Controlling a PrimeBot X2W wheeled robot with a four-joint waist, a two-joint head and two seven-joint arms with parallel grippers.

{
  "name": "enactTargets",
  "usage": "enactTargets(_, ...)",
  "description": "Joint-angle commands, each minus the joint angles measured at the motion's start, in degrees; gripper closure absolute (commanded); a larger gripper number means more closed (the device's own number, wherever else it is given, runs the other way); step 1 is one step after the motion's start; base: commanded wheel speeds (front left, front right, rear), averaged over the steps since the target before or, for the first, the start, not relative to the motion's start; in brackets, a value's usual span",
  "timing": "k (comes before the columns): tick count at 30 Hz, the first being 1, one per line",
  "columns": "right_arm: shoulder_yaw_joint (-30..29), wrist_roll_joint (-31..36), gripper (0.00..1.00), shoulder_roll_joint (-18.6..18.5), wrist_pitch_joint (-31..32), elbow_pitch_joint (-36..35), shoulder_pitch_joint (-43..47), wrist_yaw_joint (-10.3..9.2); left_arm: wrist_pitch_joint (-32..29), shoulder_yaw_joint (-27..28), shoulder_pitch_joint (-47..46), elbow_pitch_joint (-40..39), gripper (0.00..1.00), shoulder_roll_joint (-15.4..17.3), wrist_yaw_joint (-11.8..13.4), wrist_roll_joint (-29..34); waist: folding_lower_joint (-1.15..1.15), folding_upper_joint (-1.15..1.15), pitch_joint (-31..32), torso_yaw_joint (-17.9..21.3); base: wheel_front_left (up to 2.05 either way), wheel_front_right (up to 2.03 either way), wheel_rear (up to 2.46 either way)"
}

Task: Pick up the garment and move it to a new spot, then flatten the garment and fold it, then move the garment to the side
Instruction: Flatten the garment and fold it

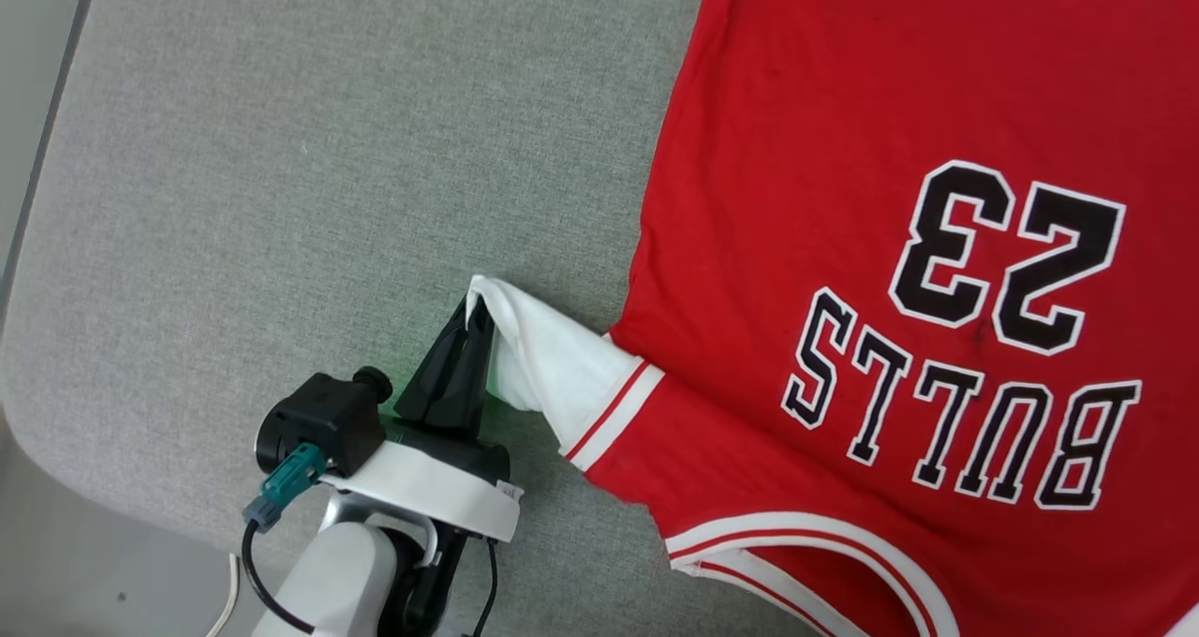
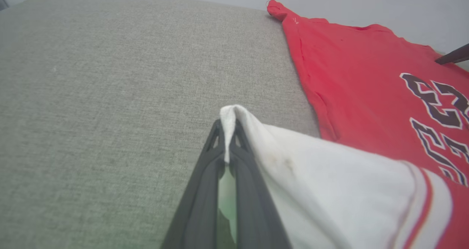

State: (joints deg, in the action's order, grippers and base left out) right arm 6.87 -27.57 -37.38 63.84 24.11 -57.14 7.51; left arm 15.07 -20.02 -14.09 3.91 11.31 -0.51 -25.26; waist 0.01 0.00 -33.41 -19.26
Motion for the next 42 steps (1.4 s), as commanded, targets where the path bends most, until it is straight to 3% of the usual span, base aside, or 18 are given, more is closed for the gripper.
enactTargets(1, 0.4, 0.3, 0.0, 0.3, 0.4, 0.5, 1.8, -0.04, 0.1, 0.3, -0.7, 0.2, 1.0, -0.5, -0.2, 0.4, -0.01, 0.0, -0.8, -0.7, 0.0, 0.0, 0.0)
enactTargets(7, 1.2, -1.1, 0.0, 1.6, 2.2, 1.8, 7.3, -0.03, 0.1, 1.9, -1.2, 1.5, 1.0, -2.4, -2.0, 2.1, -0.01, 0.0, -1.3, -0.7, 0.0, 0.0, 0.0)
enactTargets(8, 1.3, -1.1, 0.43, 1.3, 2.0, 1.6, 7.6, -0.02, 0.1, 2.3, -1.3, 1.8, 1.0, -2.6, -2.3, 2.4, -0.01, 0.0, -1.3, -0.7, 0.0, 0.0, 0.0)
enactTargets(9, 1.4, -1.0, 0.95, 1.0, 1.6, 1.3, 7.7, -0.03, 0.1, 2.5, -1.3, 2.1, 1.0, -2.8, -2.5, 2.7, -0.01, 0.0, -1.2, -0.6, 0.0, 0.0, 0.0)
enactTargets(10, 1.2, -0.8, 1.0, 0.7, 0.9, 0.9, 7.4, -0.03, 0.1, 2.9, -1.3, 2.3, 1.0, -3.0, -2.7, 2.8, -0.01, 0.0, -1.1, -0.6, 0.0, 0.0, 0.0)
enactTargets(19, 0.6, -0.8, 1.0, 0.4, -9.8, -1.1, 3.7, -0.06, 0.1, 5.1, 1.0, 4.9, 1.0, -4.0, -4.3, 4.5, -0.01, 0.0, 3.9, 1.1, 0.0, 0.0, 0.0)
enactTargets(25, 3.8, -4.1, 1.0, -2.4, -16.8, -2.7, 8.1, -0.06, 0.1, 7.2, 4.2, 6.4, 1.0, -3.3, -4.4, 5.4, -0.01, 0.0, 10.4, 3.5, 0.0, 0.0, 0.0)
enactTargets(34, 8.2, -10.9, 1.0, -8.7, -24.0, -11.0, 23.8, -0.06, 0.1, 9.4, 9.7, 7.9, 1.0, -2.3, -3.5, 5.6, -0.01, 0.0, 19.1, 8.1, 0.0, 0.0, 0.0)
enactTargets(42, 2.0, -14.6, 1.0, -10.0, -28.2, -18.1, 41.4, -0.06, 0.1, 10.3, 13.6, 8.4, 1.0, -1.6, -2.7, 4.9, -0.01, 0.0, 23.9, 11.7, 0.0, 0.0, 0.0)
